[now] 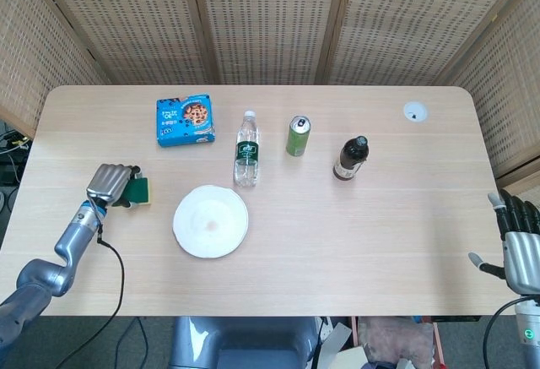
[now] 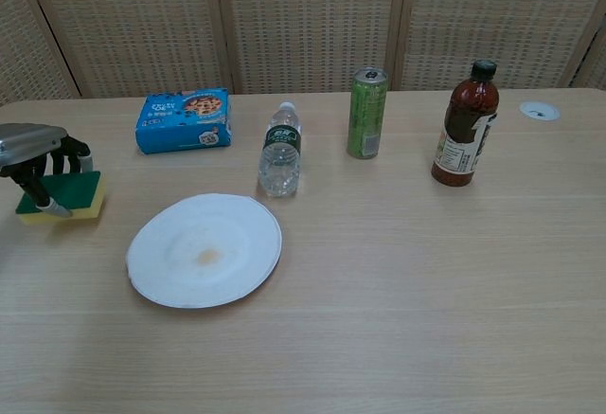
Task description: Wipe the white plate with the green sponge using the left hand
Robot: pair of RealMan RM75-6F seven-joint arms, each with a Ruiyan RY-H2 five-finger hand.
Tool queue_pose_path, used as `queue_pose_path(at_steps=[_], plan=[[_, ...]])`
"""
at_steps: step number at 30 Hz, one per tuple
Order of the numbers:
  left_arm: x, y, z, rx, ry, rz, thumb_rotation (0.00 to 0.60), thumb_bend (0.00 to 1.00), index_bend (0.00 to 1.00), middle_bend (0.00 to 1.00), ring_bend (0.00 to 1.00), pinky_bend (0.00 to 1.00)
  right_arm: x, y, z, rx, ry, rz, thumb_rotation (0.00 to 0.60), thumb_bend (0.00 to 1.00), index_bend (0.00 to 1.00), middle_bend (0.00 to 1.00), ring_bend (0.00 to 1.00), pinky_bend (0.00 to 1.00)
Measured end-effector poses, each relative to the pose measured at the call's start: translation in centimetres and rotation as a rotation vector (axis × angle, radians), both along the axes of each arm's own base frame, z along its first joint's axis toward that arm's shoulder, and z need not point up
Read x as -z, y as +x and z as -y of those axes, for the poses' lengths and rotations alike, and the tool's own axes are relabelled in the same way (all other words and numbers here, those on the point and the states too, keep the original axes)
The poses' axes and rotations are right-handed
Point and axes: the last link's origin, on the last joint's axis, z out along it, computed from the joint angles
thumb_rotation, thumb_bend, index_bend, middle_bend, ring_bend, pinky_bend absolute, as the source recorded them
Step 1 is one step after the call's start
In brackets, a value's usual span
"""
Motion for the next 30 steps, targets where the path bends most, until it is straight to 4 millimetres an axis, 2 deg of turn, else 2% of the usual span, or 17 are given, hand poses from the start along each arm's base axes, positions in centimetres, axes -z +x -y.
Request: queue_pose_path(at_steps=[5, 9, 13, 14, 17, 23, 30], plan=[[-1.4, 2.3, 0.1, 0.122, 0.029, 0.067, 0.600, 0.10, 0.62, 0.49, 0.45, 0.58, -0.2, 0.1, -0.1, -0.003, -0.004, 0.004, 0.600, 0.00, 0.03, 0.00, 0.00, 0.00], [-0.9, 5.1, 1.2, 0.206, -0.016, 0.136, 0.600, 0.10, 0.62, 0.49, 0.45, 0.58, -0.2, 0.1, -0.1, -0.002, -0.001, 0.004, 0.600, 0.00, 0.03, 0.00, 0.00, 0.00], [1.1, 9.2, 3.1, 0.289, -0.105, 0.194, 0.600, 0.10, 0.62, 0.49, 0.45, 0.58, -0.2, 0.0, -0.1, -0.002, 0.003, 0.006, 0.600, 0.00, 0.04, 0.00, 0.00, 0.00], [2.0, 10.7, 3.8, 0.316, -0.138, 0.194, 0.600, 0.10, 0.62, 0.49, 0.45, 0.58, -0.2, 0.0, -0.1, -0.001, 0.004, 0.006, 0.600, 0.00, 0.04, 0.00, 0.00, 0.00], [3.2, 12.8, 4.4, 0.355, -0.184, 0.157, 0.600, 0.10, 0.62, 0.49, 0.45, 0.58, -0.2, -0.1, -0.1, 0.002, 0.007, 0.006, 0.600, 0.00, 0.04, 0.00, 0.00, 0.00], [6.3, 15.5, 4.7, 0.378, -0.260, 0.057, 0.600, 0.10, 0.62, 0.48, 0.45, 0.58, 0.0, -0.3, -0.1, 0.015, 0.013, 0.005, 0.600, 0.00, 0.04, 0.00, 0.00, 0.00], [8.8, 16.7, 4.9, 0.344, -0.310, 0.034, 0.600, 0.10, 0.62, 0.48, 0.45, 0.57, -0.1, -0.6, 0.0, 0.027, 0.011, 0.007, 0.600, 0.00, 0.03, 0.00, 0.00, 0.00]])
